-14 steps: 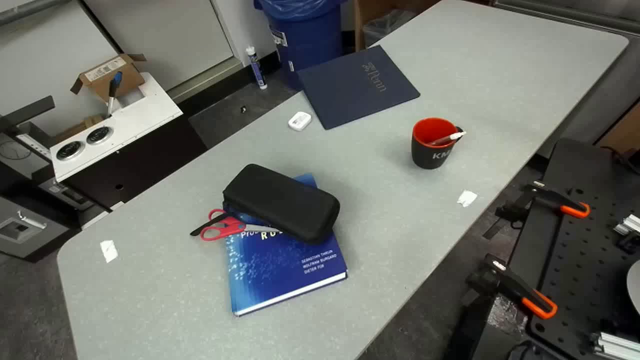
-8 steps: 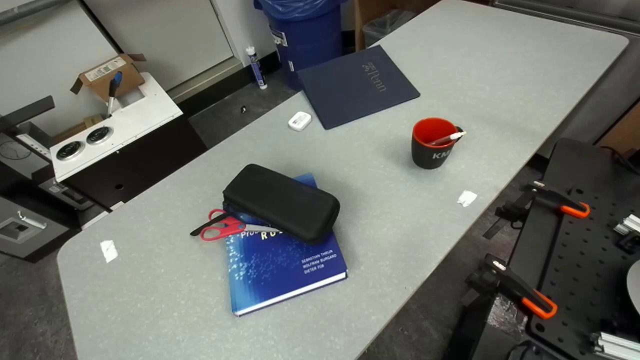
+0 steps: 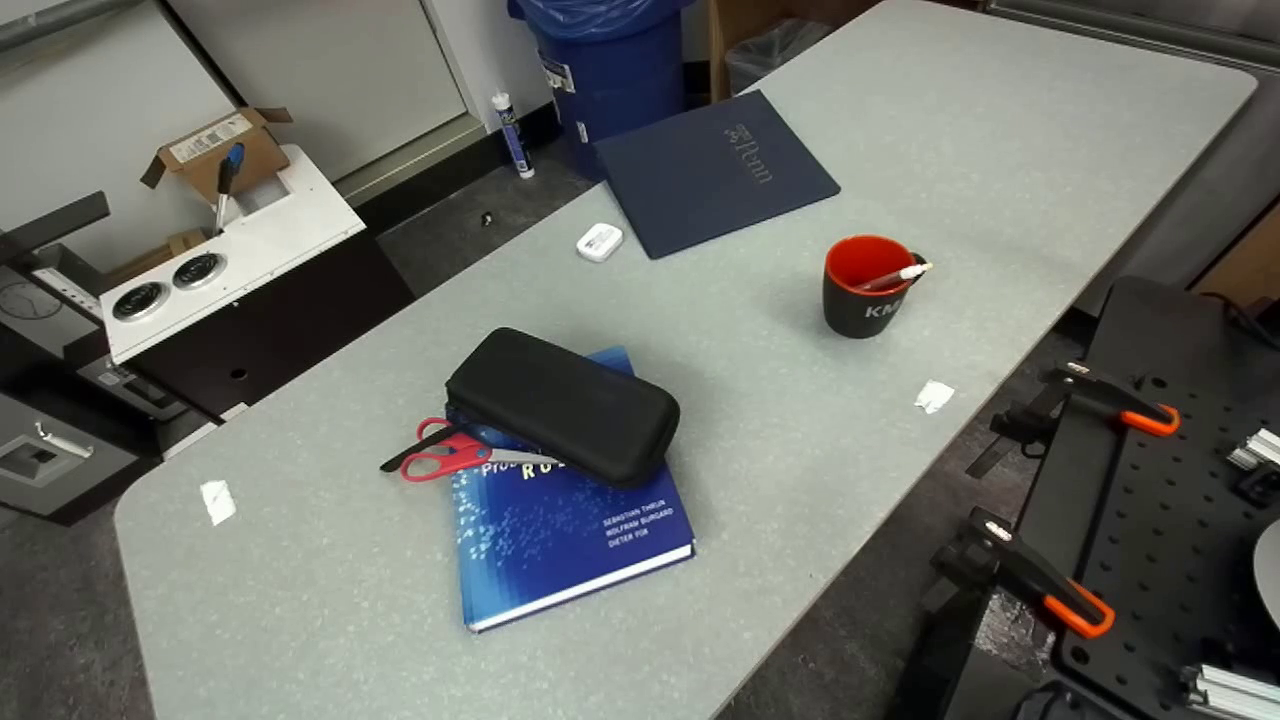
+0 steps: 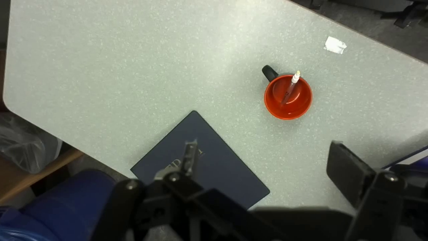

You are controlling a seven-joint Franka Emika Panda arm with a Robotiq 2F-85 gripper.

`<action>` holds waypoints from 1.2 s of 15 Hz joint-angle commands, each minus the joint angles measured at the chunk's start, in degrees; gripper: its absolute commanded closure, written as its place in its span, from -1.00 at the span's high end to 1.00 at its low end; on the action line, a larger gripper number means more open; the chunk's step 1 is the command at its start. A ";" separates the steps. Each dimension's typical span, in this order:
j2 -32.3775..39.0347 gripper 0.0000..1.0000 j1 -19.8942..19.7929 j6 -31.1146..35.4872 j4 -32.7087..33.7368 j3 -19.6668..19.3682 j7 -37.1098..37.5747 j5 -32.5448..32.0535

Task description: Put the marker on the table

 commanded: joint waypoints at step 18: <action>13.77 1.00 1.13 13.94 -13.69 -0.28 1.77 -0.56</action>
